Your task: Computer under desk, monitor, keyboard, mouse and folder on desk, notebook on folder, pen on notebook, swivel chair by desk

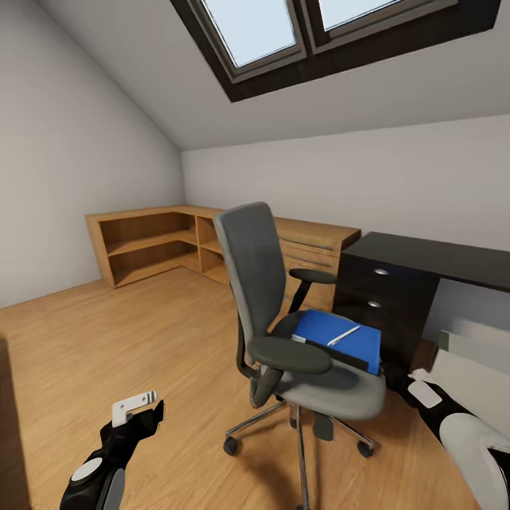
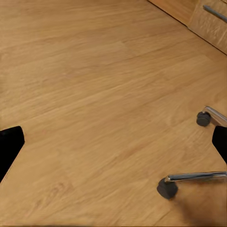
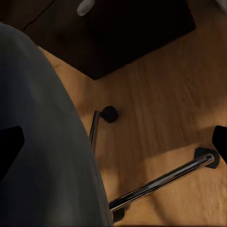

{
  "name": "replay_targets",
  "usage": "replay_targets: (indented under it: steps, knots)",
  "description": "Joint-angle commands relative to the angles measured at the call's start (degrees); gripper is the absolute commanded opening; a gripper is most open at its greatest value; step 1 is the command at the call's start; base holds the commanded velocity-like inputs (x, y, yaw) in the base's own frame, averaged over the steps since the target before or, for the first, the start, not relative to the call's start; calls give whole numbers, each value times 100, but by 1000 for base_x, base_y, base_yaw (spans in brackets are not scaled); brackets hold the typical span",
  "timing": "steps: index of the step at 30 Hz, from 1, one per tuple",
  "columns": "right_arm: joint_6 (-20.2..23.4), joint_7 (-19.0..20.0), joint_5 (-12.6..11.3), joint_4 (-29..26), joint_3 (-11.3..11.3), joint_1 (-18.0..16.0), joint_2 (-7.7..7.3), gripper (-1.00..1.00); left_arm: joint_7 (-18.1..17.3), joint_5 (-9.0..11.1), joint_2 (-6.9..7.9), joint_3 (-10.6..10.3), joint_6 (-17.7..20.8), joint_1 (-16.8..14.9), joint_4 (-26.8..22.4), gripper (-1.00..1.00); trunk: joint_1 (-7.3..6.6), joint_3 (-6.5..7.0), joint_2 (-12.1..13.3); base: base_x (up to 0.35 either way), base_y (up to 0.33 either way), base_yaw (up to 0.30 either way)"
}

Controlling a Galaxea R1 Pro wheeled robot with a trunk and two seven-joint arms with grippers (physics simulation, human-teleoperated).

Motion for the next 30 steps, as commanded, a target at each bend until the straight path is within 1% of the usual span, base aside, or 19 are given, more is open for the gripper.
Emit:
replay_targets:
  steps: [1, 19, 22, 28, 30]
  knots:
    - [32, -13, -120, 1, 94, 6, 4, 100, 24, 40, -4, 0, 28, -6, -4, 100, -1, -7, -2, 0, 0, 278]
    - [32, -13, -117, 1, 94, 6, 4, 100, 28, 39, -4, -2, 28, -6, -4, 100, -1, -7, -2, 0, 0, 274]
    - [32, -14, -116, -3, 94, 6, 4, 100, 27, 40, -4, -1, 28, -6, -4, 100, -1, -7, -2, -55, 0, 111]
    - [32, -13, -115, -8, 94, 6, 4, 100, 28, 40, -4, -3, 34, -6, -4, 100, -1, -7, -2, -256, 0, 18]
    - [32, -14, -116, -8, 94, 6, 4, 100, 27, 40, -4, -4, 31, -6, -4, 100, -1, -7, -2, -112, 0, 2]
